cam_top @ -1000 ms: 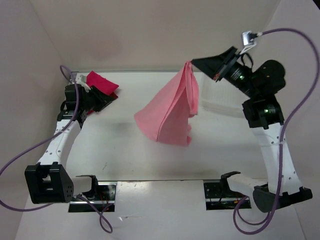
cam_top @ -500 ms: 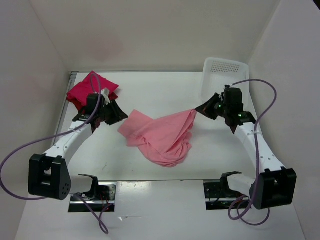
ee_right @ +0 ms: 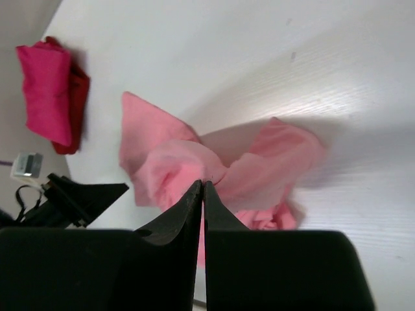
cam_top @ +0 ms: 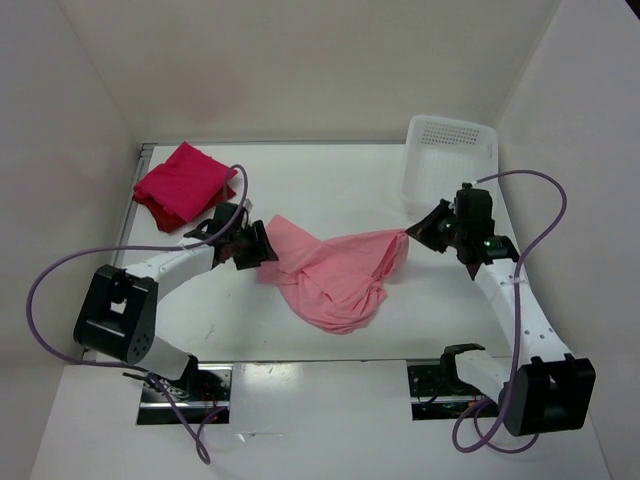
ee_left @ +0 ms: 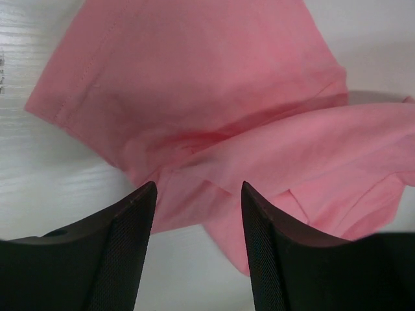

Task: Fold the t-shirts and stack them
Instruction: Flatten out the tshirt

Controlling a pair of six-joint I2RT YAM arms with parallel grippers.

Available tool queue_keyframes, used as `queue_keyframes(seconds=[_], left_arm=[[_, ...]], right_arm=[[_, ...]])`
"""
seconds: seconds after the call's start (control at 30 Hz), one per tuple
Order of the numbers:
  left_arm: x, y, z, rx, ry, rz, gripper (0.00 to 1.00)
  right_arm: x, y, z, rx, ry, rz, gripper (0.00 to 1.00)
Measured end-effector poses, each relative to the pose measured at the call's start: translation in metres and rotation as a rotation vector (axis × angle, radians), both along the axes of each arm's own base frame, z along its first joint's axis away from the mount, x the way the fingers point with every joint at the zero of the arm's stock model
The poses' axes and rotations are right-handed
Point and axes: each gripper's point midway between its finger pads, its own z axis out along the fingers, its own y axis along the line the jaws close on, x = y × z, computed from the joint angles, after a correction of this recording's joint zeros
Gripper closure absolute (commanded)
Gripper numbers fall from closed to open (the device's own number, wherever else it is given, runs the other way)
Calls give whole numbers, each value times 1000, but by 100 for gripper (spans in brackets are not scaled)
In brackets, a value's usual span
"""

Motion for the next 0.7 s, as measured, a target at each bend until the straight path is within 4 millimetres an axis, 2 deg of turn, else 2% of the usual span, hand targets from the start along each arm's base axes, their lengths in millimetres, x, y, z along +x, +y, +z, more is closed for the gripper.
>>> queue_keyframes(seconds=[0.07, 0.13, 0.37, 0.5, 0.53, 0.67, 0.7], left_arm=[[-3, -2, -6, 18, 5, -2, 40], [-3, -2, -8, 32, -1, 0, 41], [-5, 1, -28, 89, 27, 12, 39], [-9, 2, -31, 94, 33, 25, 56], [-11, 1, -32, 94, 36, 24, 68], [-14, -5, -32, 86, 34, 10, 97], [-14, -5, -30, 83, 30, 10, 100]], right_arm=[[-2, -6, -10, -26, 29, -19, 93], [-6, -11, -15, -50, 45, -29, 98], [-12, -14, -15, -81, 50, -22, 98], [-14, -13, -13, -78, 42, -11, 98], [-14, -13, -13, -78, 40, -8, 98], [-15, -11, -12, -72, 40, 0, 98], [-15, -10, -12, -70, 39, 3, 98]])
